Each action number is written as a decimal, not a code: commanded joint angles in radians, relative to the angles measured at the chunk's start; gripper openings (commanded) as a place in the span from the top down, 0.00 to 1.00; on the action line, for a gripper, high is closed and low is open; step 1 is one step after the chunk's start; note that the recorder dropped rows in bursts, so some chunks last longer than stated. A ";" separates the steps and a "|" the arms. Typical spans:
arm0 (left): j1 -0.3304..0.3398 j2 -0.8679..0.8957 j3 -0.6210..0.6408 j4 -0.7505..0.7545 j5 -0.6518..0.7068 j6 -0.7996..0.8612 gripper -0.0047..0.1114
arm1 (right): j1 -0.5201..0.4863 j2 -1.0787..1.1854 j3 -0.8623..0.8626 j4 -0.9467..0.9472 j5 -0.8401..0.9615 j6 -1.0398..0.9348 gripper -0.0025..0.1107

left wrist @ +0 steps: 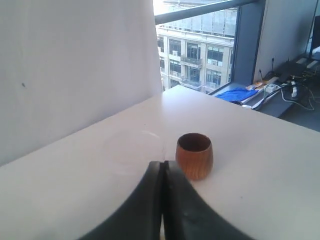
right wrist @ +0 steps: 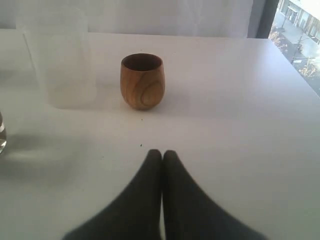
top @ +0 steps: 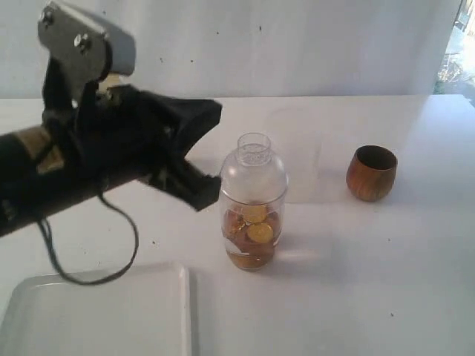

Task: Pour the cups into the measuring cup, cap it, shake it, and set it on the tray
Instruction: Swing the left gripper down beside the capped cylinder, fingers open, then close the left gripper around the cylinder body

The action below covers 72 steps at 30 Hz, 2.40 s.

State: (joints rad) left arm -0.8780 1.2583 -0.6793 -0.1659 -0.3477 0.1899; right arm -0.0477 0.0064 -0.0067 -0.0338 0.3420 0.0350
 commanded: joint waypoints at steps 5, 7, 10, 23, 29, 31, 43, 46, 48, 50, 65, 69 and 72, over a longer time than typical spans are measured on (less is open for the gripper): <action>-0.007 -0.024 0.217 0.046 -0.141 -0.059 0.96 | 0.005 -0.006 0.007 0.000 -0.001 0.004 0.98; -0.005 -0.006 0.237 0.051 -0.123 -0.052 0.94 | 0.005 -0.006 0.007 0.000 -0.001 0.004 0.98; -0.005 0.030 0.251 0.068 -0.130 -0.050 0.76 | 0.005 -0.006 0.007 0.000 -0.001 0.004 0.98; -0.005 0.235 0.251 0.071 -0.266 -0.065 0.06 | 0.005 -0.006 0.007 0.000 -0.001 0.004 0.98; -0.005 0.364 0.248 0.127 -0.454 -0.065 0.06 | 0.005 -0.006 0.007 0.000 -0.001 0.004 0.98; -0.005 0.406 0.248 0.134 -0.513 -0.065 0.06 | 0.005 -0.006 0.007 0.000 -0.001 0.004 0.98; -0.005 0.593 0.182 0.137 -0.687 -0.065 0.06 | 0.005 -0.006 0.007 0.000 -0.001 0.004 0.98; -0.005 0.620 0.114 0.151 -0.639 -0.065 0.06 | 0.005 -0.006 0.007 0.000 -0.001 0.004 0.98; -0.005 0.639 0.069 0.166 -0.599 -0.067 0.06 | 0.005 -0.006 0.007 0.000 -0.001 0.004 0.98; -0.005 0.661 0.026 0.166 -0.571 -0.067 0.06 | 0.005 -0.006 0.007 0.000 -0.001 0.004 0.98; -0.005 0.788 -0.171 0.172 -0.543 -0.082 0.06 | 0.005 -0.006 0.007 0.000 -0.001 0.004 0.98; -0.005 0.814 -0.204 0.172 -0.532 -0.084 0.06 | 0.005 -0.006 0.007 0.000 -0.001 0.004 0.98; -0.005 0.821 -0.211 0.172 -0.525 -0.082 0.06 | 0.005 -0.006 0.007 0.000 -0.001 0.004 0.98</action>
State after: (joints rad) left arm -0.8780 2.0723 -0.8793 0.0000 -0.8790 0.1111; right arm -0.0477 0.0064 -0.0067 -0.0338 0.3420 0.0350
